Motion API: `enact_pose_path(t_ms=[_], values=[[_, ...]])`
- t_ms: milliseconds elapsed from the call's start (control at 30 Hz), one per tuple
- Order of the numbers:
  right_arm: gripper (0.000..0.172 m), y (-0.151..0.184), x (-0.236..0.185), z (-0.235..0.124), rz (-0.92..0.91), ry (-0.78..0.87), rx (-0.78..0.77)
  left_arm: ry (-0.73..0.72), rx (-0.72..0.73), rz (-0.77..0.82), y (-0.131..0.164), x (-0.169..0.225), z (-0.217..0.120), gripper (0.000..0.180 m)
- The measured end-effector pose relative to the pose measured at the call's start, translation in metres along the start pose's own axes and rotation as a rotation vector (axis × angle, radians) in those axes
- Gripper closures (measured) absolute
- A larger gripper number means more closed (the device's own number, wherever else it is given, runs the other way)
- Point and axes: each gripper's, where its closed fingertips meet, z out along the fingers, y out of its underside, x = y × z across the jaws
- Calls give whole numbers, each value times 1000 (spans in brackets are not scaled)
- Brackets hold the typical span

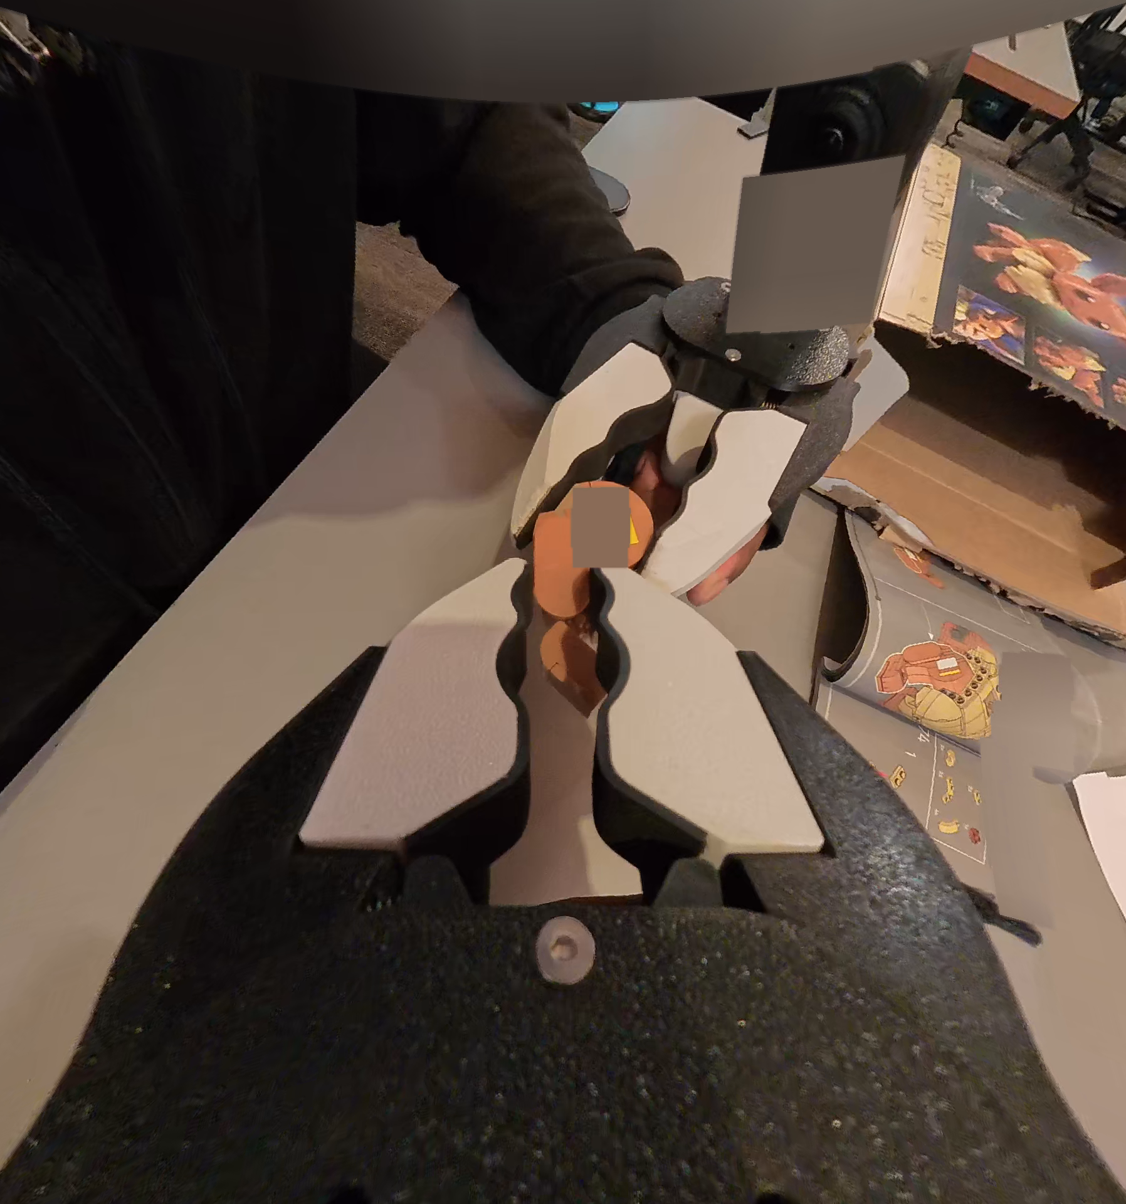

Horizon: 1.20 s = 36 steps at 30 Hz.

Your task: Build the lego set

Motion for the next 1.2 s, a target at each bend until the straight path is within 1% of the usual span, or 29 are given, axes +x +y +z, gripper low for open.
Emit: enact_pose_path(t_ms=[267, 433, 500, 867, 1000, 1200], values=[[155, -2, 0, 1, -16, 9, 8, 7, 22, -11, -3, 0, -1, 144], [149, -4, 1, 1, -19, 13, 13, 14, 37, -19, -5, 1, -1, 144], [149, -4, 1, 1, -21, 14, 17, 16, 40, -20, -5, 1, -1, 144], [144, -6, 3, 0, 5, 23, 29, 26, 63, -29, -8, 2, -2, 144], [140, -8, 3, -2, 21, 13, 52, 26, 65, -30, -9, 2, -2, 144], [140, -12, 7, -7, 46, 25, 81, 26, 66, -28, -9, 3, -3, 144]])
